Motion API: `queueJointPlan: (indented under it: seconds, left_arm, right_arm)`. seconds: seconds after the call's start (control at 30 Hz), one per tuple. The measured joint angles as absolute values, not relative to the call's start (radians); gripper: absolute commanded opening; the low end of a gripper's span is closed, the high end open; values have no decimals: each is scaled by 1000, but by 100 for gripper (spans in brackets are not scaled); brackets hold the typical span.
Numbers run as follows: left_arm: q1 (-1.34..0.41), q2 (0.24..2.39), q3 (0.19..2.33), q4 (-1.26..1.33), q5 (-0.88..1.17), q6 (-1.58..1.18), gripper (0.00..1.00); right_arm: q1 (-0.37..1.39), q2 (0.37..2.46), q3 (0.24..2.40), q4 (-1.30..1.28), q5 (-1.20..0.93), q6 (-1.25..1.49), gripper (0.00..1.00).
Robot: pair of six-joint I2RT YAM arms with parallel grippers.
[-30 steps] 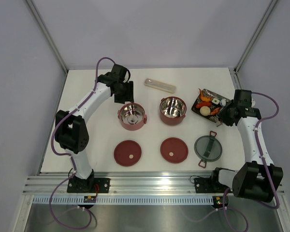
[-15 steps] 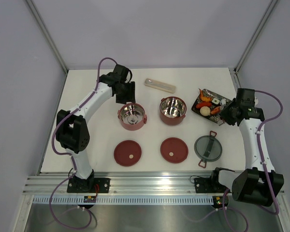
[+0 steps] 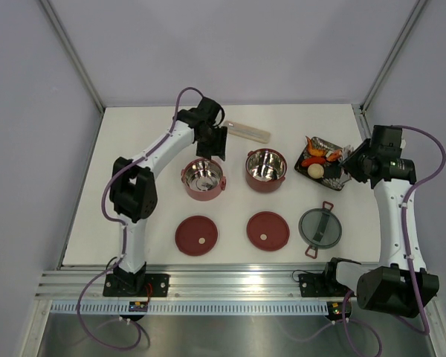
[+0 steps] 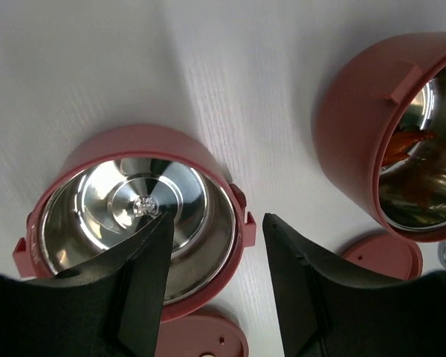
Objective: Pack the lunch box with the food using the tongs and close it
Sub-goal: Pick up the fake food from the plate, then place the fake food in the packing box.
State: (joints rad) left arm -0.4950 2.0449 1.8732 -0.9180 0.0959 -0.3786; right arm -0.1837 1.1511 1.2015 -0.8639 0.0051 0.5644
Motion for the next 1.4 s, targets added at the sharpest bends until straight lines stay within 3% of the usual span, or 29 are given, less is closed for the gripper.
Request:
queueJointPlan:
  seconds: [0.67,1.4]
  left_arm:
    - [-561,2130,1951,-891,329,-375,54]
    - [-559,2167,1975,-889,359,-401,54]
  right_arm:
    - [-154,1177,1275,-853,-151,534,0]
    - [207,1247,1299,-807,-142,574,0]
